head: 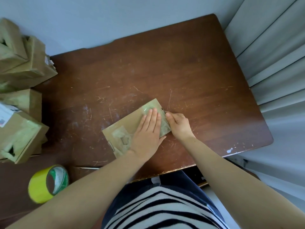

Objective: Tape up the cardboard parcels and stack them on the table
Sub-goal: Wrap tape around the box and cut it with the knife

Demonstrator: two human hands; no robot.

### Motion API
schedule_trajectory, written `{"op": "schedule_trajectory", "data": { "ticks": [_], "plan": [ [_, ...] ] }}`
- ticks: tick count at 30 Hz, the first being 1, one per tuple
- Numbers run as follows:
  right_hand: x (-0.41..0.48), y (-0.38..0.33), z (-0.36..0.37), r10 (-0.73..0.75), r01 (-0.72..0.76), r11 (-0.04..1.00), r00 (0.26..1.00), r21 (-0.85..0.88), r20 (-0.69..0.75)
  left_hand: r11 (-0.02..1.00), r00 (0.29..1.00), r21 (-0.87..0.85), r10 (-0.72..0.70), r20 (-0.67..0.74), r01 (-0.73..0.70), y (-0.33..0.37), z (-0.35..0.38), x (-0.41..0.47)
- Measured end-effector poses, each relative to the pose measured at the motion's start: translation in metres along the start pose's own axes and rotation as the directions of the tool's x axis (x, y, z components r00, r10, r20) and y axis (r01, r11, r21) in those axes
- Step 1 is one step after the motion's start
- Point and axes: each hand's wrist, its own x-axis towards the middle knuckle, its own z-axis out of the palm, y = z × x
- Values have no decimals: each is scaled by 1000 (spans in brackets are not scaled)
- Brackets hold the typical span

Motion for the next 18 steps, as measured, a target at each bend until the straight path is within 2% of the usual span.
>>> {"op": "schedule_trajectory", "data": {
  "ticks": [3,6,8,10,12,13,16,18],
  "plan": [
    [0,1,0,2,-2,1000,1000,1,-2,1000,997,21,1,-81,0,1,-1,1],
    [0,1,0,11,-11,1000,1000,14,-11,988,984,57,150,-98,-145,-2,3,-1],
    [0,2,0,5,-4,1000,1000,19,-14,985,979,54,166,-115,-161,-1,2,-4],
    [1,2,0,12,-12,1000,1000,21,-13,987,981,20,160,-114,-159,-2,0,-6],
    [1,4,0,18,-18,1000,1000,23,-10,963,967,-104,242,-73,-249,-13,-1,-6],
    [0,4,0,22,-22,999,1000,25,-7,951,968,-180,250,-26,-251,-21,-3,-3],
    [1,5,1,23,-22,999,1000,26,-9,971,981,-239,31,190,15,-40,-15,19],
    [2,6,2,22,-21,1000,1000,23,-13,974,963,-201,-48,266,104,-41,-15,32]
  ]
}}
